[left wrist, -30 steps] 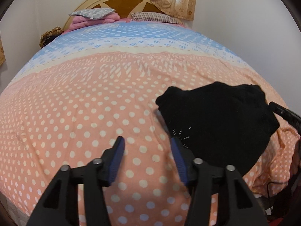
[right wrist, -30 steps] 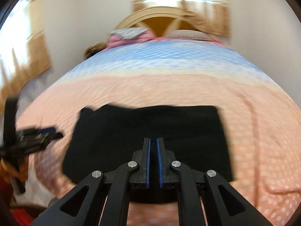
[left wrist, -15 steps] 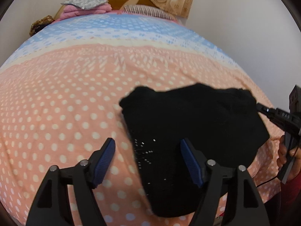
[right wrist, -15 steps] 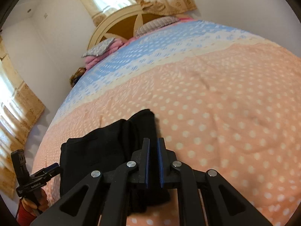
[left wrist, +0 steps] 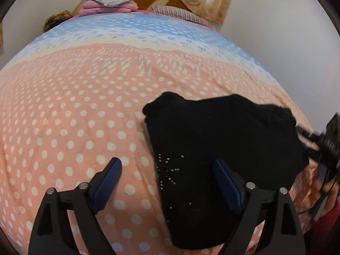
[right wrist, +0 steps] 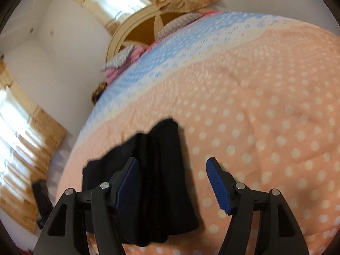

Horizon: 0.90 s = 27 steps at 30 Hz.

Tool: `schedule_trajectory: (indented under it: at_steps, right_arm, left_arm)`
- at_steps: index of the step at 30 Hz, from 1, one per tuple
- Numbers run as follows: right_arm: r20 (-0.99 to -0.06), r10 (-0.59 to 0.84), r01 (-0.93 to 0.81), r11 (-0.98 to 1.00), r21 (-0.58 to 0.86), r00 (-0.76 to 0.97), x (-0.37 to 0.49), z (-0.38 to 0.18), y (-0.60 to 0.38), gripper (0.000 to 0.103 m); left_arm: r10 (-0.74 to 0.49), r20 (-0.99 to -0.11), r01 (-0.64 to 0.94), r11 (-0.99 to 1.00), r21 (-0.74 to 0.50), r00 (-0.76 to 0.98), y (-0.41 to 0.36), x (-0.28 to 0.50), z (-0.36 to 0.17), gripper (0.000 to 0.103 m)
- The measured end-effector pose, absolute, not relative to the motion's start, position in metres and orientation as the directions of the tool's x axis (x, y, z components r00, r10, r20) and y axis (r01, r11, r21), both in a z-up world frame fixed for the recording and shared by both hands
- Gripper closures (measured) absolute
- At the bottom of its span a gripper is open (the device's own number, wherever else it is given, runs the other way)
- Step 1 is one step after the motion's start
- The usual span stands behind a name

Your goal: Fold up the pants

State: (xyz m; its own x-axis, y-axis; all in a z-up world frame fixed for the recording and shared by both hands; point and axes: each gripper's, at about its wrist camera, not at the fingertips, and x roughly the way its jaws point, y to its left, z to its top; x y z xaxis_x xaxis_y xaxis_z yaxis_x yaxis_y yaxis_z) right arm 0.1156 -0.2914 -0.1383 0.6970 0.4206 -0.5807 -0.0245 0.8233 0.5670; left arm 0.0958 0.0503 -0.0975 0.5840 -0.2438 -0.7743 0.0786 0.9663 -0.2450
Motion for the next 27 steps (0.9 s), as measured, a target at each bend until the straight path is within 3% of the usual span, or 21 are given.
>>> schedule_trajectory:
  at_steps: [9,13,15,18,20,23,27]
  right_arm:
    - [-0.648,0.302,-0.120,0.943,0.310,0.699,0.106,-0.140,-0.232,0.036]
    - [-0.659,0.290,-0.120,0.949,0.291,0.694,0.108,-0.139,-0.226,0.046]
    - [-0.654,0.295,-0.114,0.945,0.305,0.697,0.108,-0.139,-0.228,0.051]
    - [-0.648,0.284,-0.104,0.947,0.303,0.707,0.104,-0.138,-0.228,0.058]
    - [-0.648,0.266,-0.096,0.953,0.286,0.713,0.103,-0.136,-0.225,0.061]
    - [-0.652,0.208,-0.082,0.972,0.218,0.729,0.099,-0.132,-0.214,0.065]
    - [-0.642,0.104,-0.064,0.994,0.085,0.760,0.091,-0.126,-0.194,0.068]
  left_arm:
    - [-0.205,-0.795,0.074,0.977,-0.199,0.571,0.022,0.091,-0.103,0.008]
    - [-0.183,-0.815,0.032,0.980,-0.198,0.550,0.019,0.096,-0.101,0.011]
    - [-0.204,-0.816,0.049,0.976,-0.211,0.542,0.015,0.095,-0.098,0.028]
    - [-0.221,-0.814,0.080,0.974,-0.211,0.538,0.010,0.093,-0.095,0.045]
    - [-0.217,-0.814,0.089,0.975,-0.201,0.539,0.007,0.093,-0.092,0.050]
    - [-0.187,-0.813,0.085,0.982,-0.168,0.552,0.004,0.094,-0.089,0.074]
    - [-0.192,-0.805,0.090,0.981,-0.171,0.561,0.006,0.093,-0.085,0.085]
